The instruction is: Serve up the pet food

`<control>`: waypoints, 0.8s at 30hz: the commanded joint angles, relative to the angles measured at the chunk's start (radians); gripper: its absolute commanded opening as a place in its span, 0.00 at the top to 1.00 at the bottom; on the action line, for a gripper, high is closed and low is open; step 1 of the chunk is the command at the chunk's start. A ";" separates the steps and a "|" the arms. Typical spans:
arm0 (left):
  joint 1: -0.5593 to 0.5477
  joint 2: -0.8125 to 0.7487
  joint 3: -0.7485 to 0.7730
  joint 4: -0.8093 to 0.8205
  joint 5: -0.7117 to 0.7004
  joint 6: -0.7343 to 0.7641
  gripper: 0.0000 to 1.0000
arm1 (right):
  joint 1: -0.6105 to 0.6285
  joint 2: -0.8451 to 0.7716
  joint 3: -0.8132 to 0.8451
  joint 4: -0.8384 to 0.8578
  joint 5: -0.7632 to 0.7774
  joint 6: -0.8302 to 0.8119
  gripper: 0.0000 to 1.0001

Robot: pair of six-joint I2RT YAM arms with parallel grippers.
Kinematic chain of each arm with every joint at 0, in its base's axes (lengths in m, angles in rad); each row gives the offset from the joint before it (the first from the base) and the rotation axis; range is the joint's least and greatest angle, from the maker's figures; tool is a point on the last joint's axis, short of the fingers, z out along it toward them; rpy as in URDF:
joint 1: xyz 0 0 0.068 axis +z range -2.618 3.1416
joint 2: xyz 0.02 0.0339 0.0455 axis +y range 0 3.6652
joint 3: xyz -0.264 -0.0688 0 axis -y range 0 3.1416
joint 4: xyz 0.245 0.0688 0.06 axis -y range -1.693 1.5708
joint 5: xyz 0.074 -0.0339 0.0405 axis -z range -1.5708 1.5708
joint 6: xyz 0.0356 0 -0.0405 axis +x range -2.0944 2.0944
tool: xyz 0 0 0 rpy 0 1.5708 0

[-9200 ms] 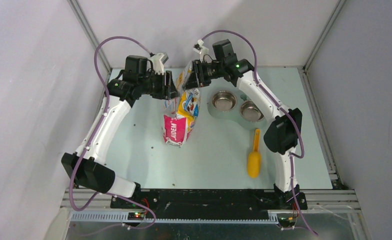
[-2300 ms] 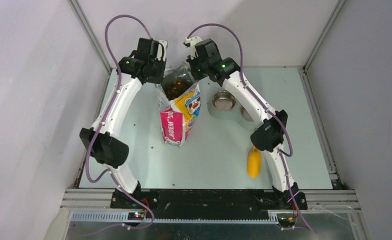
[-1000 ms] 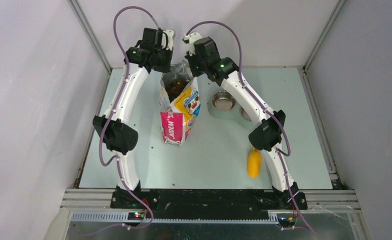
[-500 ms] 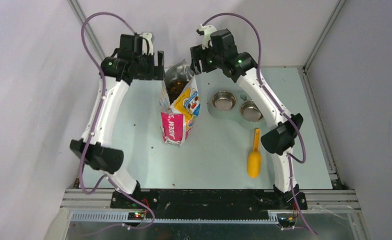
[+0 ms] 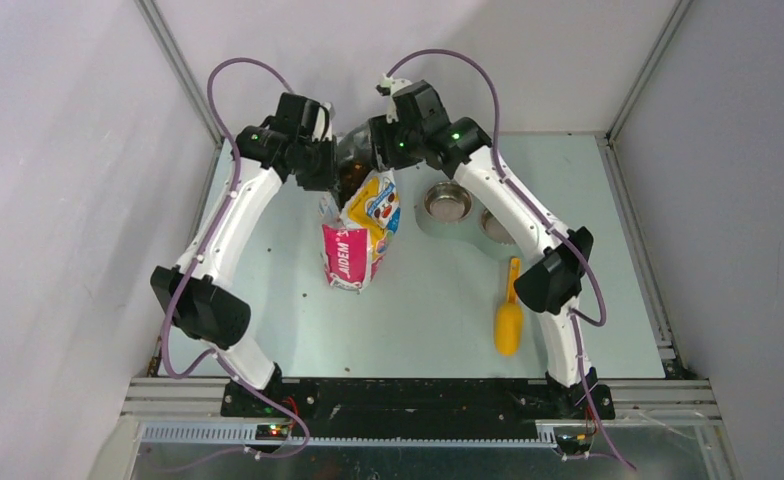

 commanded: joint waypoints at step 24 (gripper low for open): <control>-0.017 -0.121 0.000 0.066 0.061 0.067 0.41 | 0.013 -0.141 -0.067 0.013 0.022 -0.093 0.72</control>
